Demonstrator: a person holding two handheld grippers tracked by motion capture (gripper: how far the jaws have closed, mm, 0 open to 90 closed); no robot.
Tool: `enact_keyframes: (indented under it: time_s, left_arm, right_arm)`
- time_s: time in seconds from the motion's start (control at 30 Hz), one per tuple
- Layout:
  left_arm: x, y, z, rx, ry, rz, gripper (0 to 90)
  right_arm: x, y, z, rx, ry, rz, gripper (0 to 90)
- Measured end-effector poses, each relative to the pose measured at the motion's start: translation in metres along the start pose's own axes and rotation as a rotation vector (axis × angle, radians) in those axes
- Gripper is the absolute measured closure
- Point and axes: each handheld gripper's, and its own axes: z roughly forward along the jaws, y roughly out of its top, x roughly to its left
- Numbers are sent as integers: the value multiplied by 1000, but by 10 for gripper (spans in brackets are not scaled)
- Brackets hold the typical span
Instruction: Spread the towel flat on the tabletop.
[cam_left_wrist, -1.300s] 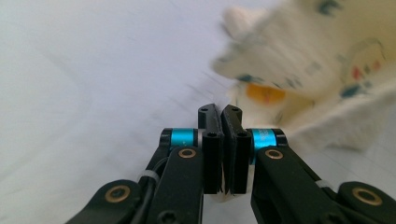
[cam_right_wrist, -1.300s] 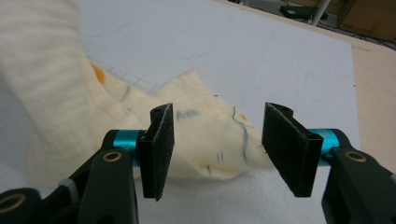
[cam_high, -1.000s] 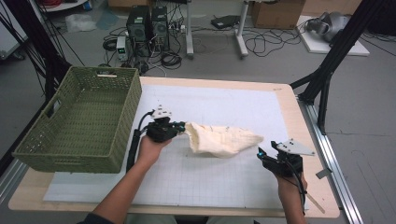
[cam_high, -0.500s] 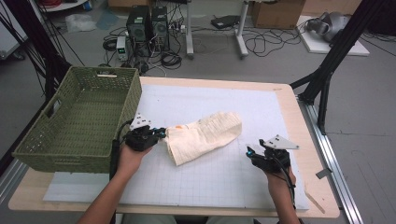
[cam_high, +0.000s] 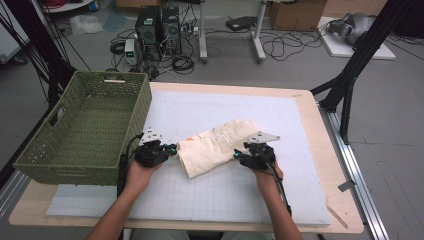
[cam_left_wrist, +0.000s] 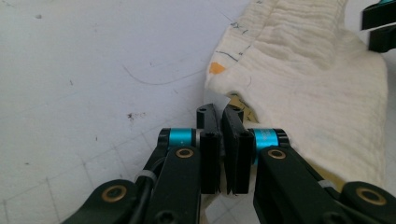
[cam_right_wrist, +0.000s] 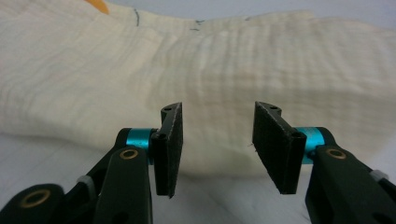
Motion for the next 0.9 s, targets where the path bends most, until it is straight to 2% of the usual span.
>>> enact_keyframes:
  time_s: [0.13, 0.2, 0.23, 0.3, 0.37, 0.5, 0.67, 0.8, 0.9]
  left_arm:
    - [-3, -1, -2, -14, -6, 3, 852]
    - [-4, -4, -1, -5, -9, 0, 852]
    - [-4, -6, -1, -13, -10, -4, 852]
    - [-4, -8, -1, -3, -15, -1, 852]
    - [-5, -10, 0, -1, -20, 0, 853]
    - [-5, -11, -1, -7, -24, -4, 852]
    - [-2, -13, -3, -13, -22, -9, 851]
    - [-1, -12, -3, -12, -26, -5, 850]
    - [-2, -13, -2, -3, -13, -10, 850]
  right_arm:
    - [9, 7, 23, 39, 20, 0, 583]
    - [11, 8, 31, 72, 23, -16, 664]
    - [11, 8, 33, 67, 33, -8, 751]
    - [13, 9, 32, 74, 31, -51, 873]
    - [14, 9, 29, 81, 37, -84, 886]
    - [10, 8, 14, 58, 54, -72, 888]
    - [3, 0, -19, 14, 39, -85, 888]
    - [-2, -17, -47, 9, 38, -91, 888]
    - [-3, -37, -66, 28, 51, -107, 895]
